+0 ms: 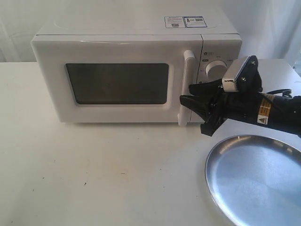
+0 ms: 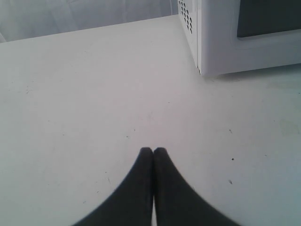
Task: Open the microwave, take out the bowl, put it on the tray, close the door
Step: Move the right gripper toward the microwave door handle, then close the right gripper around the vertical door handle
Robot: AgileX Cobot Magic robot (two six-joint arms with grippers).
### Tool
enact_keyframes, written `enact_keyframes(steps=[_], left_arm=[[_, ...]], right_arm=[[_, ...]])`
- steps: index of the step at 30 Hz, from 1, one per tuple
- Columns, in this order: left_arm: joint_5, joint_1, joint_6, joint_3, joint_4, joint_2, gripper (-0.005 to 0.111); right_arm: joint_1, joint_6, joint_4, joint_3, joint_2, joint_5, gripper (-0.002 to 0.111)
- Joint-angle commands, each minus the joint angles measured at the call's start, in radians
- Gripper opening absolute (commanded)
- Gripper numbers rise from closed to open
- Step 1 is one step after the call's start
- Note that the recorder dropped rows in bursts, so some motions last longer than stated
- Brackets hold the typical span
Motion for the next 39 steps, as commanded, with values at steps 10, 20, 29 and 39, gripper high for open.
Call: enact_keyframes(steps=[10, 20, 29, 39], left_arm=[[-0.001, -0.001, -0.006, -0.001, -0.004, -0.002, 0.000], [-0.001, -0.001, -0.006, -0.001, -0.004, -0.002, 0.000], [-0.001, -0.001, -0.006, -0.001, -0.004, -0.002, 0.000], [-0.001, -0.001, -0.006, -0.001, -0.004, -0.002, 0.000]], right_arm=[[-0.008, 0.096, -0.099, -0.025, 0.018, -0.072, 0.037], [-0.008, 0.067, -0.056, 0.079, -0.098, 0.130, 0.034], [-0.008, -0.049, 0.097, 0.048, -0.040, 0.133, 0.034], [-0.008, -0.049, 0.092, -0.036, 0.061, 0.076, 0.034]])
